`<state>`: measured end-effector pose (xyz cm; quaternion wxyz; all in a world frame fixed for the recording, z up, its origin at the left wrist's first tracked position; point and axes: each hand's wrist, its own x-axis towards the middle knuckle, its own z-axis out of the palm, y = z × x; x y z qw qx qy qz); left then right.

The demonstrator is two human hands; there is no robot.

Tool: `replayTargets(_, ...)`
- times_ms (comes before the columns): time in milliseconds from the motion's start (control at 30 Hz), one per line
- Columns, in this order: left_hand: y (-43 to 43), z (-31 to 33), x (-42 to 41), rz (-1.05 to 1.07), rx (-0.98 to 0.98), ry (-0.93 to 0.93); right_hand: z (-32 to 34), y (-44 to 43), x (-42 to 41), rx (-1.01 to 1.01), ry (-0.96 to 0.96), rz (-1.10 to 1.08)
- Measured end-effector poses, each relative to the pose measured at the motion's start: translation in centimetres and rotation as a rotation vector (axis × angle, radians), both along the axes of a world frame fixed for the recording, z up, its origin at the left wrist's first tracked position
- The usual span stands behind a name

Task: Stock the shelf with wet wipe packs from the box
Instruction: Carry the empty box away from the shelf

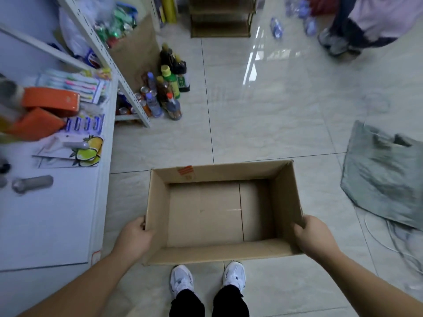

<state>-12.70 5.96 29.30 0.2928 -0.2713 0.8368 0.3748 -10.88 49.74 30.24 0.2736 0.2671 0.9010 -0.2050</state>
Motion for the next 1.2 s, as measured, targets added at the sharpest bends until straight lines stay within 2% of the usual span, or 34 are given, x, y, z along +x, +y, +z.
replayTargets(267,1.0,16.4,0.7,0.009,0.065,0.118,14.7,1.3,-0.2,-0.033,0.074,0.024)
replayTargets(567,1.4,29.2,0.7,0.007,0.059,0.303,26.4,1.8,-1.0,-0.076,0.279,0.095)
replayTargets(867,2.0,34.1,0.4,0.022,0.007,0.364,29.9,2.6,-2.6,-0.086,0.393,0.099)
replayTargets(1200,-0.6,33.4,-6.3,0.038,-0.004,0.388,32.5,1.1,-9.7,-0.016,0.394,0.144)
